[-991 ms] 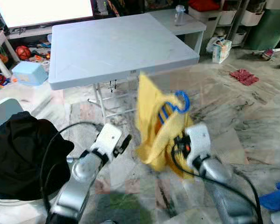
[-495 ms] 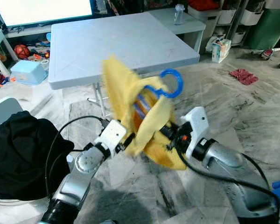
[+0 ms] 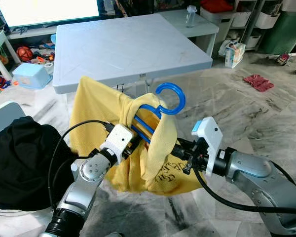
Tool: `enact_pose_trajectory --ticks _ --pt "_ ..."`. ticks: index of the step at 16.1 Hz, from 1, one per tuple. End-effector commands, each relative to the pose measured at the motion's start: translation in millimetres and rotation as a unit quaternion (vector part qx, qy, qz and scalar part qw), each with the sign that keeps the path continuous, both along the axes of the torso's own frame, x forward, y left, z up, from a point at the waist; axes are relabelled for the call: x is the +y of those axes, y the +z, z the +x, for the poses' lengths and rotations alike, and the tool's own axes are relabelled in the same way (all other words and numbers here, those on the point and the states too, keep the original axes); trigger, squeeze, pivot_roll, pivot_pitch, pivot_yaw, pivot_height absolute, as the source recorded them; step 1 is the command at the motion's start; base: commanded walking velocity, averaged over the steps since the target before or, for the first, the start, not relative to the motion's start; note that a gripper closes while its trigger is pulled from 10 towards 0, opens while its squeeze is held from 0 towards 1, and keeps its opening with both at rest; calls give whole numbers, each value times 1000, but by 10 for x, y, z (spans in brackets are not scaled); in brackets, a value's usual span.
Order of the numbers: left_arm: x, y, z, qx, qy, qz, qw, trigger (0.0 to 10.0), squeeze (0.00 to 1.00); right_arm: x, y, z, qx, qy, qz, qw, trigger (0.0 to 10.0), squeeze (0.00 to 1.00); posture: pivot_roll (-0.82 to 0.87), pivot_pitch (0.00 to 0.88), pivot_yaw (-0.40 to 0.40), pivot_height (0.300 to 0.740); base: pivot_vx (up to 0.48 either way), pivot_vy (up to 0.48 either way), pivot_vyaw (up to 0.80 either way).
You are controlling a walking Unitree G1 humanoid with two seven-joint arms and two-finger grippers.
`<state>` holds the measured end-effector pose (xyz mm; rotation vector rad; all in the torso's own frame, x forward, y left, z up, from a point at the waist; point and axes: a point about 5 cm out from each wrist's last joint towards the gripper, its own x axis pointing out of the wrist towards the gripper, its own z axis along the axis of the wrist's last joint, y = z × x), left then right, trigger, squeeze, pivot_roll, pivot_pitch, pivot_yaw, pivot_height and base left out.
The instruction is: Hang hanger
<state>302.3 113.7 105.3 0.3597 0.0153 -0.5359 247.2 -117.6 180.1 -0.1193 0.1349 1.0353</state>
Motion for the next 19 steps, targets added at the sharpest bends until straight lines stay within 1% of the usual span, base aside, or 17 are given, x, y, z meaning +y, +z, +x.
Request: enact_pose_trajectory --ticks 1,3,6,7,10,12,13,14,15,16,17,18,19 --pt "40 -3 14 1 5 -3 1000 0 0 47 99 -48 -26 33 -7 999 10000 0 -21 36 -27 740 0 0 0" --pt "71 -2 21 1 16 -10 1000 0 0 11 80 -25 -37 23 -31 999 10000 0 -28 37 -31 740 0 0 0" --pt "56 23 8 -3 13 -20 1000 0 0 -30 32 30 -55 0 -60 997 10000 0 -29 42 -31 740 0 0 0" --pt "55 25 5 -4 14 -23 1000 0 0 -31 27 34 -55 -2 -62 997 10000 0 -29 42 -31 740 0 0 0" --pt "37 86 -9 -9 15 -43 999 0 0 -116 -58 143 -77 -45 -113 990 10000 0 -27 45 -30 740 0 0 0" --pt "22 132 -47 -17 14 -48 999 0 0 -215 -138 203 -84 -68 -155 982 10000 0 -24 48 -29 740 0 0 0" --pt "73 158 -40 -29 30 -50 998 0 0 -243 -156 213 -86 -72 -164 980 10000 0 -24 48 -29 740 0 0 0" --pt "292 202 43 -42 91 -58 993 0 0 -266 -181 223 -92 -73 -173 978 10000 0 -24 49 -30 740 0 0 0" --pt "384 223 84 -44 114 -61 991 0 0 -276 -195 224 -95 -71 -181 976 10000 0 -23 49 -30 740 0 0 0" --pt "452 250 112 -48 128 -60 989 0 0 -290 -209 224 -97 -69 -187 975 10000 0 -23 50 -29 740 0 0 0" --pt "568 305 158 -57 150 -52 986 0 0 -359 -218 220 -105 -59 -204 972 10000 0 -20 52 -27 740 0 0 0" --pt "612 328 174 -60 159 -51 984 0 0 -405 -221 208 -107 -51 -213 970 10000 0 -19 52 -27 740 0 0 0" --pt "674 363 196 -65 173 -56 981 0 0 -517 -224 168 -108 -32 -230 967 10000 0 -19 54 -27 740 0 0 0"
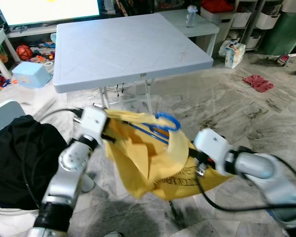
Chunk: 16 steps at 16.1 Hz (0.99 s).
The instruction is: Hang hanger
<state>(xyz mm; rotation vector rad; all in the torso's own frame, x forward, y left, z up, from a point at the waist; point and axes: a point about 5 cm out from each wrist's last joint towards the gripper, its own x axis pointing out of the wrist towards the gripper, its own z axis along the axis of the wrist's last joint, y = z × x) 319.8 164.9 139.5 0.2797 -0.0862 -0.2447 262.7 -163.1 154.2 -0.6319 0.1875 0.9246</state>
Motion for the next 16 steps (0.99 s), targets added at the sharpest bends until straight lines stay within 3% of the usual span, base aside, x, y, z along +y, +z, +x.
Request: enact_pose_trajectory --ticks 1,3,4,5,8,12,16 --pt "181 22 29 3 39 -5 999 0 0 -161 38 -32 1 3 -14 1000 10000 0 -20 55 -26 740 0 0 0" --pt "204 5 28 5 41 -3 999 0 0 -466 137 -118 21 11 -37 999 10000 0 -32 58 -22 740 0 0 0" --pt "205 3 28 6 42 -3 999 0 0 -496 151 -128 23 13 -40 999 10000 0 -34 58 -22 740 0 0 0" --pt "178 -31 26 15 38 -6 999 0 0 -675 189 -151 28 9 -71 997 10000 0 -42 58 -17 740 0 0 0" --pt "121 -112 23 40 20 -7 999 0 0 -900 275 -237 43 18 -95 994 10000 0 -49 59 -7 740 0 0 0" --pt "82 -239 3 78 -3 -21 997 0 0 -1041 591 -263 24 13 -42 999 10000 0 -60 53 5 740 0 0 0" --pt "15 -281 -15 87 -22 -35 995 0 0 -1062 731 -271 12 12 14 1000 10000 0 -59 48 8 740 0 0 0"
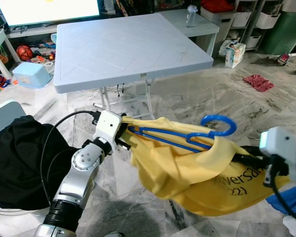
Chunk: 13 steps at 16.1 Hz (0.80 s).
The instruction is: Hang hanger
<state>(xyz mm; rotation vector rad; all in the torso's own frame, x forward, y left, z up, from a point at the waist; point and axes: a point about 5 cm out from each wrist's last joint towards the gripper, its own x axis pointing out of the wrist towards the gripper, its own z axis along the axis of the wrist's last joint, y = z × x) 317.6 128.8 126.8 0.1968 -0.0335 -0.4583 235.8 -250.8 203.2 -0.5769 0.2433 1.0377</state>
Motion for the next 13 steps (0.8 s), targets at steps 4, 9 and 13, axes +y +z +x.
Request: enact_pose_trajectory --ticks 4,9,13 --pt "369 -248 -22 90 89 -56 990 0 0 -176 375 51 -53 -43 56 996 10000 0 -58 48 6 740 0 0 0" --pt "262 -371 -78 209 93 -281 932 0 0 -94 355 120 -49 -59 138 987 10000 0 -54 53 3 740 0 0 0" --pt "382 -203 -4 93 107 -71 987 4314 0 -37 286 116 -38 -37 73 996 10000 0 -53 58 -1 740 0 0 0"
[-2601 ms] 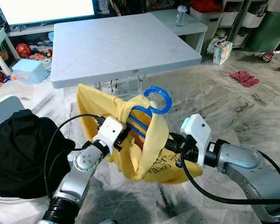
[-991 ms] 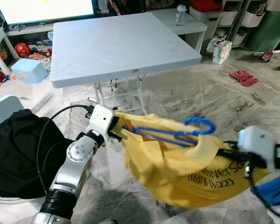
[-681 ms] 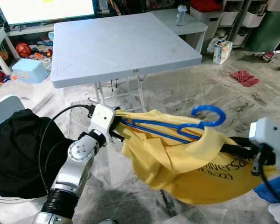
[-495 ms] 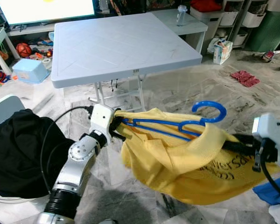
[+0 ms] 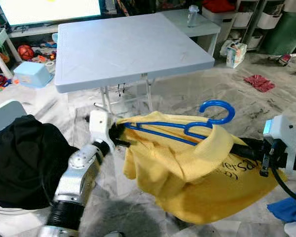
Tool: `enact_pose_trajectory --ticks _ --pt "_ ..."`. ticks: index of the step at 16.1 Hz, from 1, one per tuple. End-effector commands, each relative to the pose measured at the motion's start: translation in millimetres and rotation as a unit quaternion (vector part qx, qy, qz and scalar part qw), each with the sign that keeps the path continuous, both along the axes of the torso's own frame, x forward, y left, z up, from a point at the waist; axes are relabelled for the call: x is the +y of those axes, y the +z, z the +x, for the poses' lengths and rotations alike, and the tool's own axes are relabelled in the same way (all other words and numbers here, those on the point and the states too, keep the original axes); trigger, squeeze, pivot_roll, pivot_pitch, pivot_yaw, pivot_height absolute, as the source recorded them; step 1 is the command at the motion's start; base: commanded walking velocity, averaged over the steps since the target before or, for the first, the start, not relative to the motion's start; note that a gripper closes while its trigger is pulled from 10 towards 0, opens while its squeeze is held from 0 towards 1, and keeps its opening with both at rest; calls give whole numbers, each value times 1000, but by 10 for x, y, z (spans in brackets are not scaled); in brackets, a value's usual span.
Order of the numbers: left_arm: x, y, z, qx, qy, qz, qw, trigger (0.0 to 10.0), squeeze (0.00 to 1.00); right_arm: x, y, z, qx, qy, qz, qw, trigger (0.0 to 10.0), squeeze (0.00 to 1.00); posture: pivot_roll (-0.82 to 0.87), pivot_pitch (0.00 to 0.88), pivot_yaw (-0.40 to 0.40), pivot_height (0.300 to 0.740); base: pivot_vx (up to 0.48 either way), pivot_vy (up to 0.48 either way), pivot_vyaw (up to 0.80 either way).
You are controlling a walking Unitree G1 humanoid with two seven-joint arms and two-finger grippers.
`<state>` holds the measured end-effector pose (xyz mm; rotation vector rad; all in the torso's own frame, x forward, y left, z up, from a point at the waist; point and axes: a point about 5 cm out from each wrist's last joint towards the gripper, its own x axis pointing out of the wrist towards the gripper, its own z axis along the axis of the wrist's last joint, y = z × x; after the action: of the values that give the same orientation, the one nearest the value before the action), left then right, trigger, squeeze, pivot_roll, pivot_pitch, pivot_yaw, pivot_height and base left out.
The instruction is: Hang hanger
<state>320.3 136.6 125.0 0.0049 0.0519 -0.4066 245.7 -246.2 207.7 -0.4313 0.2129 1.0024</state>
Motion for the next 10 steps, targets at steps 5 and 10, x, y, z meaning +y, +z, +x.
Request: enact_pose_trajectory --ticks 5,10 --pt "9 -164 -136 111 -30 -134 984 10000 1000 -29 125 -55 -21 26 -28 999 10000 0 -52 57 -5 740 0 0 0" --pt "34 -179 -158 135 -49 -178 974 10000 1000 -162 218 -220 32 56 11 998 10000 0 -67 58 -5 740 0 0 0"
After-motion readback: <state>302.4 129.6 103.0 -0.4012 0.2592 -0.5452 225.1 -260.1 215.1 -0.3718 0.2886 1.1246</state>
